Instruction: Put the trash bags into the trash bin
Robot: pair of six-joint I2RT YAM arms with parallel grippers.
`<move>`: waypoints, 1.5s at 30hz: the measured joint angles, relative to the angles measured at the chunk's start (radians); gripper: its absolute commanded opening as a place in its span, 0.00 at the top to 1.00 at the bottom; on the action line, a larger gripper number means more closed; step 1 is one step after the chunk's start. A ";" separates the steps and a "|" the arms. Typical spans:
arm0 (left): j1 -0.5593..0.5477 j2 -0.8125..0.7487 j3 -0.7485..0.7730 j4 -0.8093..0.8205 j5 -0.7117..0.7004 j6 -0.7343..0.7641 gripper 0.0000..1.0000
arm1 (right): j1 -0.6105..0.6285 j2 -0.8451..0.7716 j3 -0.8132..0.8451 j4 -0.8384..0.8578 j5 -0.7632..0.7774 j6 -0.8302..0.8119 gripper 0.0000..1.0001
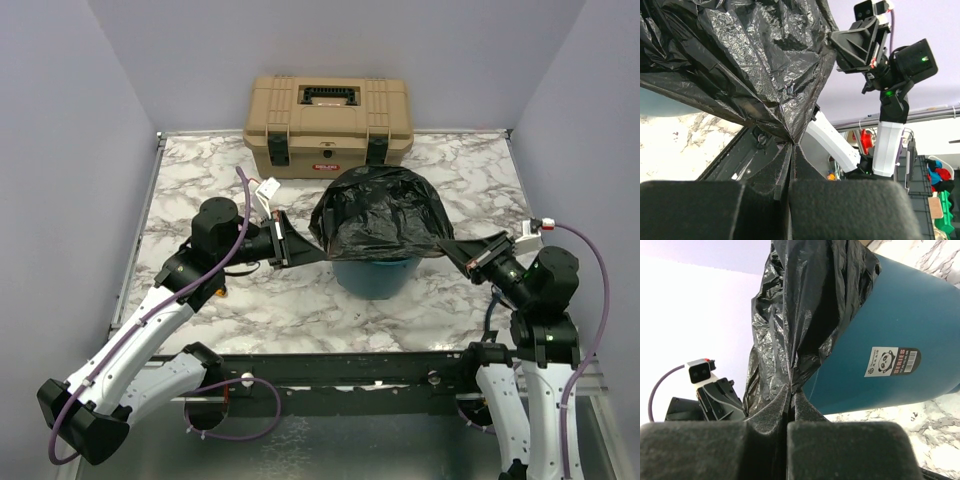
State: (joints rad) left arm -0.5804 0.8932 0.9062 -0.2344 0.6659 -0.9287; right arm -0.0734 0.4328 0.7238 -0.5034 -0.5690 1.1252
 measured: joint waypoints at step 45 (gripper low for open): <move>-0.003 -0.196 -0.287 0.190 -0.113 -0.121 0.09 | 0.000 -0.031 -0.154 -0.330 -0.013 -0.360 0.89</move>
State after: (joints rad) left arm -0.5831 0.6975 0.6189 -0.0444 0.5529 -1.0492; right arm -0.0734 0.4015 0.5694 -0.8337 -0.5823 0.7647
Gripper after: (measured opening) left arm 0.901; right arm 0.033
